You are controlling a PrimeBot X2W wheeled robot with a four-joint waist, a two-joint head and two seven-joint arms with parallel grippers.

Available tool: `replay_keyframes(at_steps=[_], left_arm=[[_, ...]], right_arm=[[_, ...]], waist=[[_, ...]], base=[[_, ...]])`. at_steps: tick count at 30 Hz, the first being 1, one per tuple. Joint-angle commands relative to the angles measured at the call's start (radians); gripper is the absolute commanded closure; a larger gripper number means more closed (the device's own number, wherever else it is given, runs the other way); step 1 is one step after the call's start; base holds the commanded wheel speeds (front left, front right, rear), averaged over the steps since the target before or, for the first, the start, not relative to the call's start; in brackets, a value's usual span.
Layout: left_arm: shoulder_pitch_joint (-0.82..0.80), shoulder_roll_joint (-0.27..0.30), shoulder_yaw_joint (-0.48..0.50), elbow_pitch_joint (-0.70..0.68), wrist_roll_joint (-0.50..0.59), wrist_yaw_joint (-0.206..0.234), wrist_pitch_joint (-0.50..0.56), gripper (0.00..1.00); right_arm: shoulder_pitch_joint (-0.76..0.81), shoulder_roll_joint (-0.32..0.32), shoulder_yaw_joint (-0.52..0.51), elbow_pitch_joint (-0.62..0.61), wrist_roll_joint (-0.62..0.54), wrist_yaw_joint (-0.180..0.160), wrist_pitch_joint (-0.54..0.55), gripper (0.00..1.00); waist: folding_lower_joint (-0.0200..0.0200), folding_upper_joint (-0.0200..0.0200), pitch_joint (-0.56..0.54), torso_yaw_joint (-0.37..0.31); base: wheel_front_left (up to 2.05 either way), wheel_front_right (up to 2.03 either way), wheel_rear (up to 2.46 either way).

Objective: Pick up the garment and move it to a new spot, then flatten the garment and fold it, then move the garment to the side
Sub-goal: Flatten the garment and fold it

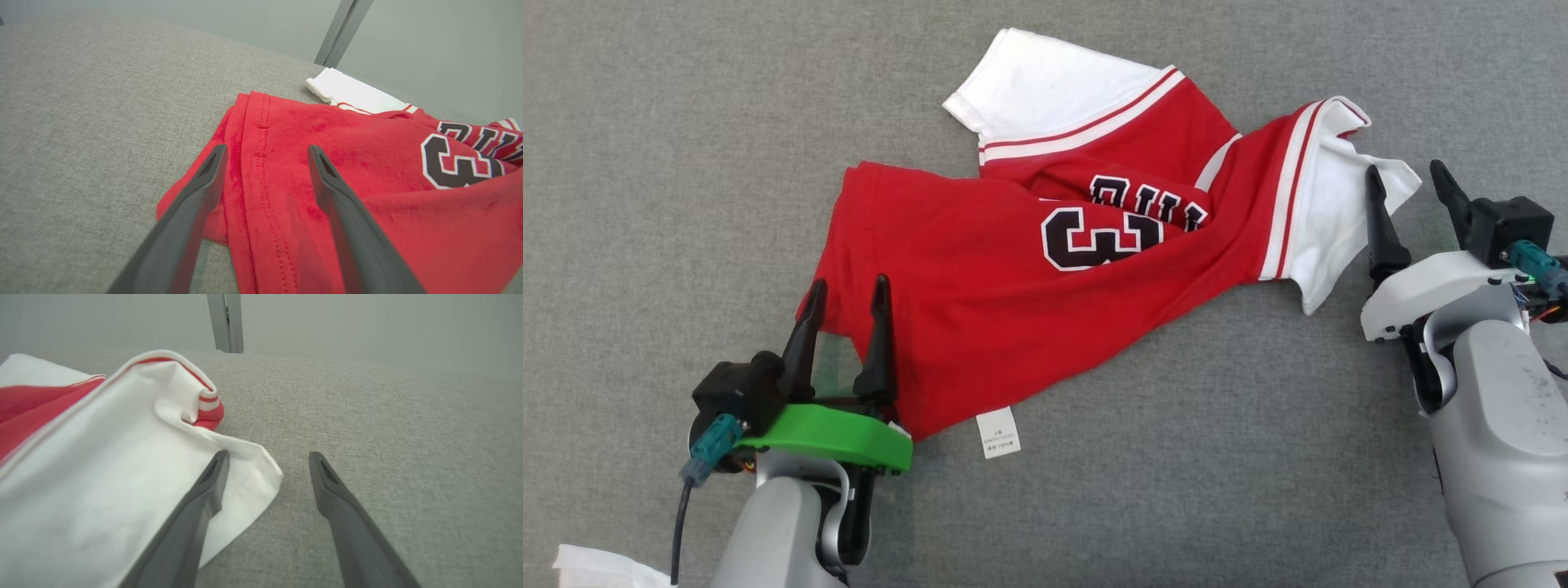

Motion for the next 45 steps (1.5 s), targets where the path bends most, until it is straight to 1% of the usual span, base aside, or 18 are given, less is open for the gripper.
replay_keyframes(at_steps=[1,2,3,6,14,17,20,21,22,23,24,29,32,33,35,41,45], left_arm=[[-0.002,0.004,0.002,-0.001,0.011,-0.003,0.000,0.00],[-0.002,0.004,0.003,0.000,0.013,-0.003,0.000,0.00],[0.000,0.004,0.003,0.002,0.013,-0.003,0.000,0.00],[0.013,0.004,0.009,0.008,0.015,-0.003,0.000,0.00],[0.049,0.004,0.019,0.019,0.022,-0.003,0.000,0.00],[0.059,0.004,0.020,0.023,0.024,-0.003,0.000,0.00],[0.062,0.004,0.025,0.025,0.026,-0.003,0.000,0.00],[0.065,0.004,0.027,0.025,0.029,-0.003,0.000,0.00],[0.068,0.004,0.029,0.025,0.031,-0.003,0.000,0.00],[0.071,0.004,0.031,0.026,0.033,-0.003,0.000,0.00],[0.072,0.004,0.033,0.026,0.033,-0.003,0.000,0.00],[0.087,0.004,0.050,0.018,0.058,-0.003,0.000,0.00],[0.102,0.004,0.067,0.011,0.088,0.006,0.000,0.00],[0.114,0.004,0.077,0.008,0.106,0.015,0.000,0.00],[0.127,0.004,0.084,0.008,0.129,0.021,0.000,0.00],[0.186,0.004,0.102,0.015,0.164,0.036,0.000,0.00],[0.248,0.004,0.099,0.020,0.172,0.039,0.000,0.00]], right_arm=[[-0.006,-0.007,0.005,0.016,-0.003,-0.002,-0.002,0.56],[-0.010,-0.010,0.008,0.028,-0.003,-0.002,-0.002,0.84],[-0.015,-0.013,0.010,0.038,-0.004,-0.002,-0.002,1.00],[-0.009,-0.026,-0.013,0.046,-0.002,-0.002,-0.002,1.00],[0.072,-0.062,-0.171,0.012,-0.038,-0.002,-0.002,1.00],[0.100,-0.056,-0.206,-0.002,-0.049,-0.002,-0.002,1.00],[0.117,-0.041,-0.205,-0.030,-0.052,-0.002,-0.002,1.00],[0.124,-0.034,-0.204,-0.039,-0.050,-0.002,-0.002,0.69],[0.128,-0.031,-0.203,-0.045,-0.048,-0.002,-0.002,0.62],[0.131,-0.027,-0.201,-0.051,-0.043,-0.002,-0.002,0.02],[0.133,-0.020,-0.198,-0.058,-0.043,-0.002,-0.002,0.00],[0.158,0.004,-0.152,-0.119,-0.018,-0.002,-0.002,0.00],[0.186,0.017,-0.088,-0.167,0.004,-0.002,-0.002,0.00],[0.213,0.023,-0.037,-0.202,0.032,-0.002,-0.002,0.00],[0.244,0.028,0.011,-0.223,0.050,-0.002,-0.002,0.00],[0.345,0.039,0.109,-0.249,0.090,-0.002,-0.002,0.00],[0.416,0.045,0.135,-0.245,0.107,-0.002,-0.002,0.00]], waist=[[0.0000,0.0000,0.003,0.004],[0.0000,0.0000,0.002,0.006],[0.0000,0.0000,0.000,0.007],[0.0000,0.0000,-0.013,0.003],[0.0000,0.0000,-0.070,-0.027],[0.0000,0.0000,-0.085,-0.039],[0.0000,0.0000,-0.094,-0.048],[0.0000,0.0000,-0.097,-0.051],[0.0000,0.0000,-0.098,-0.052],[0.0000,0.0000,-0.100,-0.054],[0.0000,0.0000,-0.102,-0.055],[0.0000,0.0000,-0.129,-0.058],[0.0000,0.0000,-0.153,-0.062],[0.0000,0.0000,-0.176,-0.068],[0.0000,0.0000,-0.200,-0.073],[0.0000,0.0000,-0.289,-0.086],[0.0000,0.0000,-0.345,-0.089]], base=[[0.00,0.00,0.00],[0.00,0.00,0.00],[0.00,0.00,0.00],[0.00,0.00,0.00],[0.00,0.00,0.00],[0.00,0.00,0.00],[0.00,0.00,0.00],[0.00,0.00,0.00],[0.00,0.00,0.00],[0.00,0.00,0.00],[0.00,0.00,0.00],[0.00,0.00,0.00],[0.00,0.00,0.00],[0.00,0.00,0.00],[0.00,0.00,0.00],[0.00,0.00,0.00],[0.00,0.00,0.00]])
